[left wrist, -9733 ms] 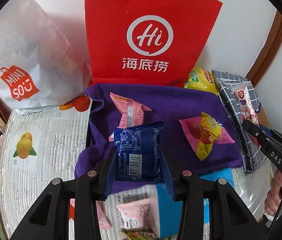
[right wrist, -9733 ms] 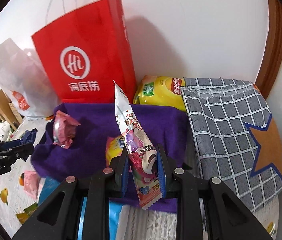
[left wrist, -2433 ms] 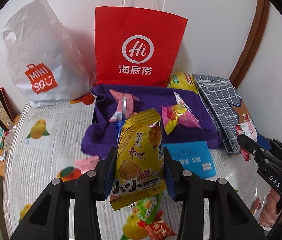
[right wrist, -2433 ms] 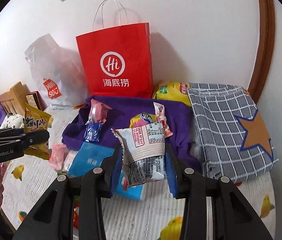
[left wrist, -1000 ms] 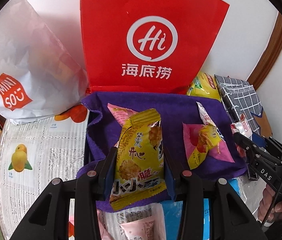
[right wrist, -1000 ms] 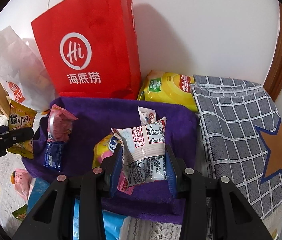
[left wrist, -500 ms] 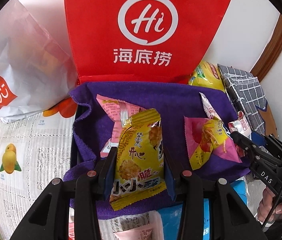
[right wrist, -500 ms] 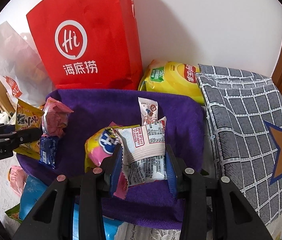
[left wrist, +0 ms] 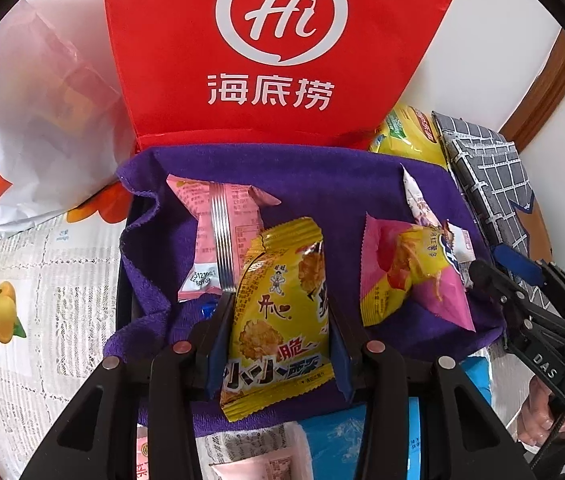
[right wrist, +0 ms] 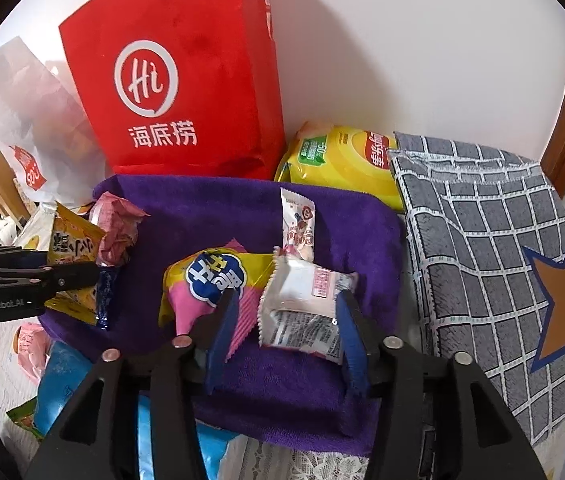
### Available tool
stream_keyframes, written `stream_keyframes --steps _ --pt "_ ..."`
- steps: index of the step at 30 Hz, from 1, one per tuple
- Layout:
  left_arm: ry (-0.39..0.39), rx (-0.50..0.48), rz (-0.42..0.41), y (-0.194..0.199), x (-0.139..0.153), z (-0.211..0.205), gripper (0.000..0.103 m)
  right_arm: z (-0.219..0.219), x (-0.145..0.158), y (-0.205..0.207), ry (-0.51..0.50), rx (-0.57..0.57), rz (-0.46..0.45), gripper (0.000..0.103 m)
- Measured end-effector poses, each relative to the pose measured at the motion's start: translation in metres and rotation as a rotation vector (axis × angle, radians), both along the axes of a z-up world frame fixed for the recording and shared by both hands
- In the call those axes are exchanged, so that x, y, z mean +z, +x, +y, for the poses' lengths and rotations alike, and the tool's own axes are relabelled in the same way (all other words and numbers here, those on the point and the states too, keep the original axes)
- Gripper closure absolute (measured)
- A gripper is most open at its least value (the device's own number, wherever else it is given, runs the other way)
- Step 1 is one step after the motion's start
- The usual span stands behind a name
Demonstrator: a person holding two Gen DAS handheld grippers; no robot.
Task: Organize snacks
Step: 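Open both grippers to release the bags onto the purple towel, then withdraw both grippers toward the remaining snacks on the bed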
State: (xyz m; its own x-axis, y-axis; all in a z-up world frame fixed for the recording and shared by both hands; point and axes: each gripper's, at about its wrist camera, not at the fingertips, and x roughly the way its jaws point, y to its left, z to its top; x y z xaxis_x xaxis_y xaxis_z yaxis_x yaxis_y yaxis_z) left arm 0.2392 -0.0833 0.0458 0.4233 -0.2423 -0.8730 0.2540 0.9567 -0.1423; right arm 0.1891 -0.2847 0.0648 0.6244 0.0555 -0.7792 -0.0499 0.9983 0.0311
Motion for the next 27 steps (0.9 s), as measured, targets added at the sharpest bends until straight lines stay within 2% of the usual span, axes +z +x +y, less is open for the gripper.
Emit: stream_keyframes --steps 2,5,6,19,27 --pt "-0.007 -0.001 0.001 -0.002 0.003 0.0 0.059 0.002 0.005 -0.004 -0.005 -0.001 -0.013 0.041" --pt "-0.007 0.002 -0.014 -0.008 0.011 0.001 0.047 0.004 0.015 -0.011 -0.012 -0.004 -0.03 0.037" --pt "-0.008 0.003 -0.026 -0.011 0.015 0.002 0.047 0.004 0.017 -0.013 -0.012 -0.006 -0.033 0.037" --pt "-0.013 0.04 -0.101 -0.06 0.057 0.034 0.045 0.024 0.056 -0.07 -0.005 -0.026 -0.106 0.037" --pt "0.036 0.116 -0.172 -0.11 0.064 0.083 0.045 0.061 0.064 -0.11 -0.02 -0.006 -0.12 0.037"
